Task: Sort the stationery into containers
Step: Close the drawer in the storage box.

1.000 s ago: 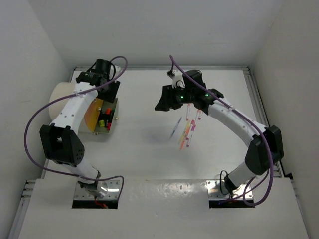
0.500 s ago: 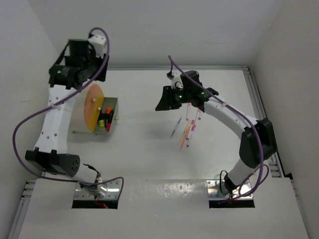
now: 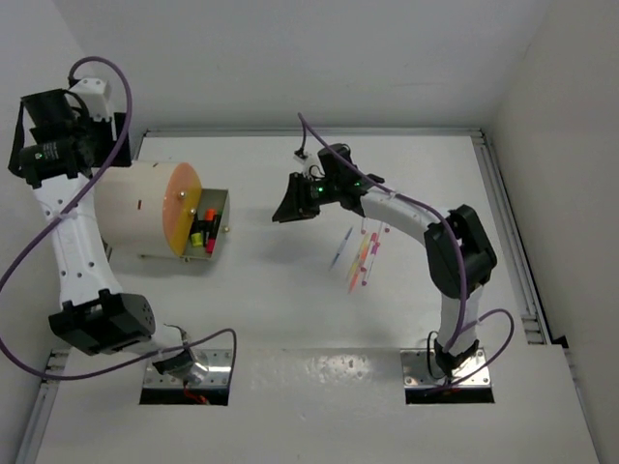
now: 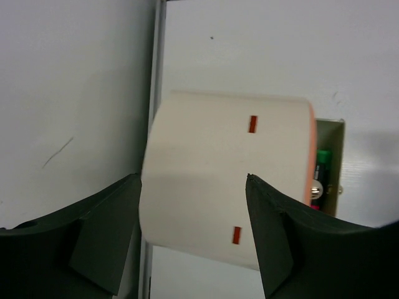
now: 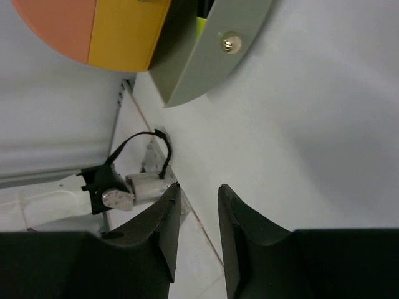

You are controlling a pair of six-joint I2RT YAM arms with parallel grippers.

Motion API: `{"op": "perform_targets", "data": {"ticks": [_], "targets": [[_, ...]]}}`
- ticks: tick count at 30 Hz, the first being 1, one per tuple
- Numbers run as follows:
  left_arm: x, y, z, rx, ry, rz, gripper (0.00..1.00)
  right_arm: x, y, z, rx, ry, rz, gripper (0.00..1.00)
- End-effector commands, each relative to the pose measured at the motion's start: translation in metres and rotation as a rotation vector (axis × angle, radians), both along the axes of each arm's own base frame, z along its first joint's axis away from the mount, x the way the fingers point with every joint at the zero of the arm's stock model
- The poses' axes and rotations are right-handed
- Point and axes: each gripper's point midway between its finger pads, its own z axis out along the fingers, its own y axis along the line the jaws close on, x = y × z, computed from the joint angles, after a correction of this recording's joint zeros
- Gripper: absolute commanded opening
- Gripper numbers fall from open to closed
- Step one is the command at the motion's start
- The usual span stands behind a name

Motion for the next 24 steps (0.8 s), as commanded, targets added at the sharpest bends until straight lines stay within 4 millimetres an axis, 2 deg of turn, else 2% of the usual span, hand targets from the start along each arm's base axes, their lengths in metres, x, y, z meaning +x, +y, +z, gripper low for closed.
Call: {"op": "perform_targets", "data": {"ticks": [1,2,3,4,5,6,9,10,14,16,17,20,24], "targets": [[0.001,0.027,0.022,0.015,-0.085,-0.012,0.75,0.003,0.031,0.027,0.129,-0.025,0.040,0.30],[0.001,0.034,0.022,0.010,-0.086,-0.001,0.75,0.003,0.036,0.028,0.139,-0.024,0.045,0.29],[0.007,0.038,0.012,-0.030,-0.064,-0.020,0.76,0.003,0.042,0.020,0.136,0.001,0.050,0.28],[0.001,0.049,0.005,-0.062,-0.034,0.001,0.76,0.003,0.045,0.018,0.138,0.008,0.051,0.27],[0.001,0.054,0.008,-0.077,-0.036,0.001,0.76,0.005,0.050,0.021,0.151,-0.002,0.053,0.27],[0.007,0.055,-0.004,-0.127,-0.012,-0.023,0.75,0.006,0.053,0.019,0.156,0.008,0.050,0.26],[0.005,0.068,-0.021,-0.192,0.029,-0.021,0.76,0.010,0.061,0.011,0.162,0.037,0.038,0.26],[0.003,0.071,-0.027,-0.192,0.050,-0.021,0.75,0.012,0.062,0.001,0.154,0.057,0.031,0.26],[0.000,0.072,-0.048,-0.199,0.097,-0.029,0.75,0.017,0.070,-0.016,0.155,0.116,0.001,0.24],[-0.003,0.069,-0.054,-0.204,0.105,-0.036,0.75,0.020,0.072,-0.022,0.156,0.141,-0.017,0.21],[-0.005,0.068,-0.053,-0.192,0.103,-0.042,0.75,0.019,0.076,-0.031,0.148,0.156,-0.021,0.20],[-0.006,0.065,-0.060,-0.193,0.117,-0.058,0.74,0.021,0.084,-0.040,0.154,0.185,-0.032,0.15],[-0.010,0.070,-0.070,-0.213,0.132,-0.042,0.74,0.025,0.095,-0.045,0.177,0.218,-0.043,0.13]]}}
